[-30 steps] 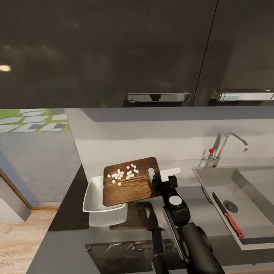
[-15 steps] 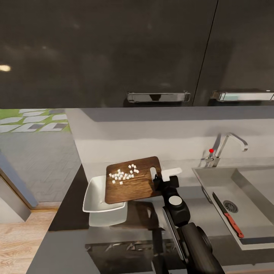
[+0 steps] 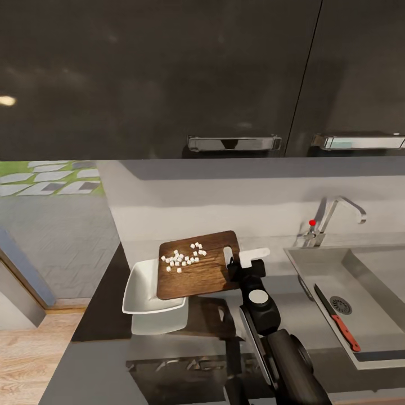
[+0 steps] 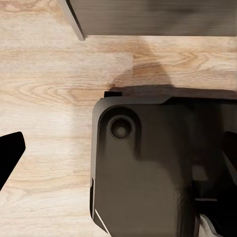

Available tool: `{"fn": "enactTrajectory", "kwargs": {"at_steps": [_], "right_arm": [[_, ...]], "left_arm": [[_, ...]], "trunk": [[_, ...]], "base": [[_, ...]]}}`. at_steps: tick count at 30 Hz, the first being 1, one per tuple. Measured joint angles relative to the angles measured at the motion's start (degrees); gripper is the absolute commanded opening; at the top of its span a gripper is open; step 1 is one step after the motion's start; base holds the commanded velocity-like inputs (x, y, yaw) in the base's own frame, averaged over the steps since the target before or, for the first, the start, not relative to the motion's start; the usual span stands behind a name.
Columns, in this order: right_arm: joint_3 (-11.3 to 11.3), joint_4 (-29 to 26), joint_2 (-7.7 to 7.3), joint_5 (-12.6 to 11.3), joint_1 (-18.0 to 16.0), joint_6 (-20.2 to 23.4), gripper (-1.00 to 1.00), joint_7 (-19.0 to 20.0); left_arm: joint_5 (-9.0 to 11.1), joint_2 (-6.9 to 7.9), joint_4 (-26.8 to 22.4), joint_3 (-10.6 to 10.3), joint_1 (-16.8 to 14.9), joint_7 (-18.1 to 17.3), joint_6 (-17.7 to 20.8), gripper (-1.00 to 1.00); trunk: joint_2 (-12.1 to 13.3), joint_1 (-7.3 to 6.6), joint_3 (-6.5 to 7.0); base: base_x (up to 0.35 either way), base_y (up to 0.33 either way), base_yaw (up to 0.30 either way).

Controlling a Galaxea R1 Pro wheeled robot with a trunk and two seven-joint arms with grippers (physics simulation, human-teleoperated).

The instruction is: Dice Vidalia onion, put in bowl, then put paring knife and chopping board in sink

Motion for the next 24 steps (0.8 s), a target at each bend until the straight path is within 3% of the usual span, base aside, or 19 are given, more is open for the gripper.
{"fn": "enactTrajectory", "kwargs": {"at_steps": [5, 7, 24], "right_arm": [[4.67, -0.08, 0.00, 0.13, 0.02, -0.08, -1.00, -6.10], [5.25, -0.08, 0.00, 0.03, 0.01, -0.10, -1.00, -7.65], [5.70, -0.08, 0.00, -0.09, 0.01, -0.11, -1.00, -8.51]], "left_arm": [[0.00, 0.00, 0.00, 0.00, 0.00, -0.01, 0.00, 1.00], [0.00, 0.00, 0.00, 0.00, 0.00, -0.02, 0.00, 1.00], [0.00, 0.00, 0.00, 0.00, 0.00, -0.03, 0.00, 1.00]], "trunk": [[0.00, 0.00, 0.00], [0.00, 0.00, 0.00], [0.00, 0.00, 0.00]], "base": [[0.000, 0.000, 0.000], [0.000, 0.000, 0.000], [0.000, 0.003, 0.000]]}}
